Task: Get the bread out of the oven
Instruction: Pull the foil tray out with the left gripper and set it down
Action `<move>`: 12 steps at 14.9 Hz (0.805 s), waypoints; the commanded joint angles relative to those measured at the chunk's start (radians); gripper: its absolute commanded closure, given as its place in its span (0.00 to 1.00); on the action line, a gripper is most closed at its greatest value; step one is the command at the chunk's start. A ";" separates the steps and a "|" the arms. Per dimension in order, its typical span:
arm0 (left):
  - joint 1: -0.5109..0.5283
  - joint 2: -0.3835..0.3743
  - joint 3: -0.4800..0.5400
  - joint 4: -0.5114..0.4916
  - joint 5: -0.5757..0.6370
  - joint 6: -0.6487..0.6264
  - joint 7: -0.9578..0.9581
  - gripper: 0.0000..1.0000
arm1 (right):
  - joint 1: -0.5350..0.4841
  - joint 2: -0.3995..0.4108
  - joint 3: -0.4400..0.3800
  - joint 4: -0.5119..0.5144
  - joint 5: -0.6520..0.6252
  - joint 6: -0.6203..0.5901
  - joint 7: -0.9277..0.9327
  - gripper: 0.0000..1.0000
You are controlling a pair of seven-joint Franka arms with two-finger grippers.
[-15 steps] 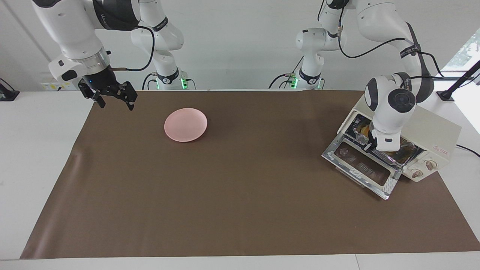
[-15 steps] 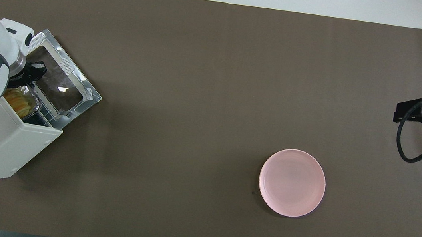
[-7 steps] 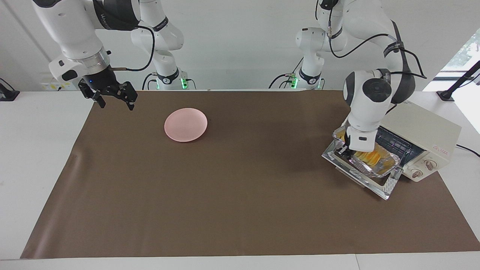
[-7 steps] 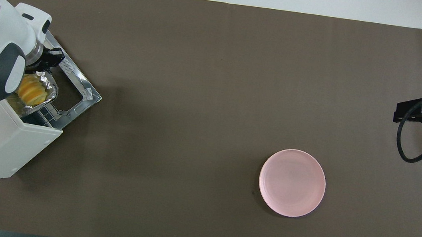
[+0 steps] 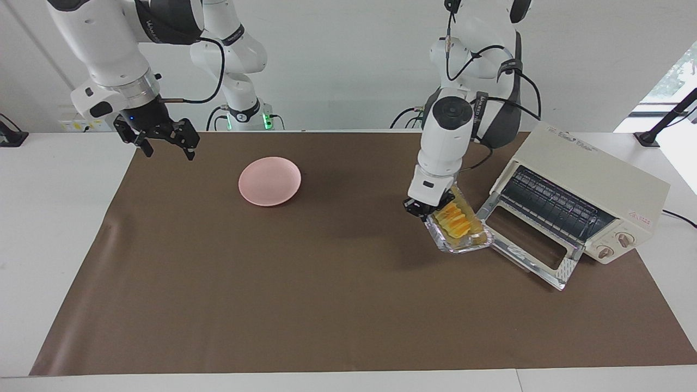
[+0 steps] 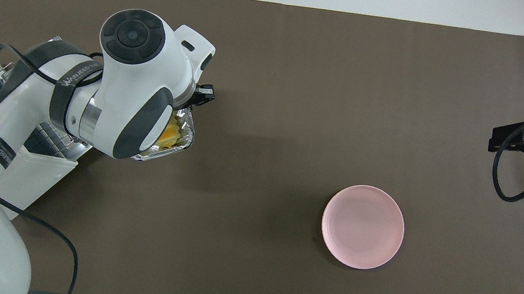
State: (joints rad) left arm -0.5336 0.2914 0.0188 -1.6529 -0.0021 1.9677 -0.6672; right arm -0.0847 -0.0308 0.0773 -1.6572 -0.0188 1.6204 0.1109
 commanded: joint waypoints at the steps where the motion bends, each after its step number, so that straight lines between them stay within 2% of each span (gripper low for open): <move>1: -0.106 0.020 0.018 0.035 -0.038 -0.010 0.003 1.00 | -0.009 -0.024 0.009 -0.027 -0.006 0.007 0.001 0.00; 2: -0.146 0.046 0.020 0.041 -0.041 -0.010 0.003 1.00 | -0.009 -0.024 0.009 -0.027 -0.006 0.007 0.001 0.00; 4: -0.216 0.127 0.020 0.126 -0.044 -0.020 -0.005 1.00 | -0.009 -0.024 0.009 -0.027 -0.006 0.007 0.001 0.00; 7: -0.240 0.242 0.016 0.237 -0.079 -0.021 -0.005 1.00 | -0.009 -0.024 0.009 -0.027 -0.006 0.007 0.001 0.00; 12: -0.279 0.276 0.016 0.231 -0.113 0.054 -0.003 1.00 | -0.009 -0.024 0.009 -0.027 -0.007 0.007 0.001 0.00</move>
State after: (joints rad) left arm -0.7903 0.5523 0.0178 -1.4447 -0.0910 1.9893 -0.6775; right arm -0.0847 -0.0309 0.0773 -1.6572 -0.0188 1.6204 0.1109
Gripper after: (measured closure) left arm 0.987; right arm 0.000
